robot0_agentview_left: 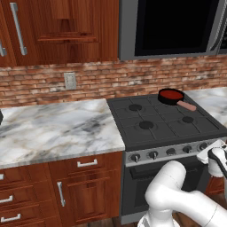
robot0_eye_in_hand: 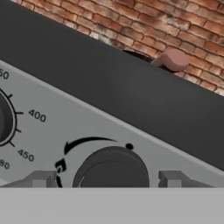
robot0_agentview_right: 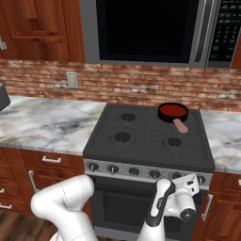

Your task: Wait until the marinara sauce is simmered to a deep red color and then turn off the stove.

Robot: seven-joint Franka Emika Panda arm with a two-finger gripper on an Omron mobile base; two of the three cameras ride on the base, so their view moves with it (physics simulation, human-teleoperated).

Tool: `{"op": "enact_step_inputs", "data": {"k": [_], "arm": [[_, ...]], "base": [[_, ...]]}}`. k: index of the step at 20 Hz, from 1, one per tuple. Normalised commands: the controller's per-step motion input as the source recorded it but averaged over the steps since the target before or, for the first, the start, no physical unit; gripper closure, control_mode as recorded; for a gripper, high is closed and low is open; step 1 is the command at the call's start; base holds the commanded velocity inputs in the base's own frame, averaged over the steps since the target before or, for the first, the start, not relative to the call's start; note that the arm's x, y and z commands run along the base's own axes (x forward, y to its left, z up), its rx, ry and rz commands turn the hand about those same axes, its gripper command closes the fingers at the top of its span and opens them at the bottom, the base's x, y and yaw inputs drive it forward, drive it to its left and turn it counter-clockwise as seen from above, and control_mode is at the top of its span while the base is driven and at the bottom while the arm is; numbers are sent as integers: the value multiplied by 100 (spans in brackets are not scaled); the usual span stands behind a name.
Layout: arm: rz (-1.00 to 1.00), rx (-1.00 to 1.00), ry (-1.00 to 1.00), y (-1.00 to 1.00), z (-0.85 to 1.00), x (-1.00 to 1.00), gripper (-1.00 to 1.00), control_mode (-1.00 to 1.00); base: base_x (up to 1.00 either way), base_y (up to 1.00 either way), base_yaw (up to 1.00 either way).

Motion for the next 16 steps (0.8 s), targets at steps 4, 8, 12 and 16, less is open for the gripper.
{"op": "enact_step_inputs", "data": {"k": [4, 8, 12, 16], "arm": [[0, 0, 0, 0, -7, 0, -100, -100], [0, 0, 0, 0, -15, 0, -100, -100], [0, 0, 0, 0, -22, 0, -100, -100], [0, 0, 0, 0, -26, 0, -100, -100]], "base": [[0, 0, 0], [0, 0, 0], [0, 0, 0], [0, 0, 0]]}}
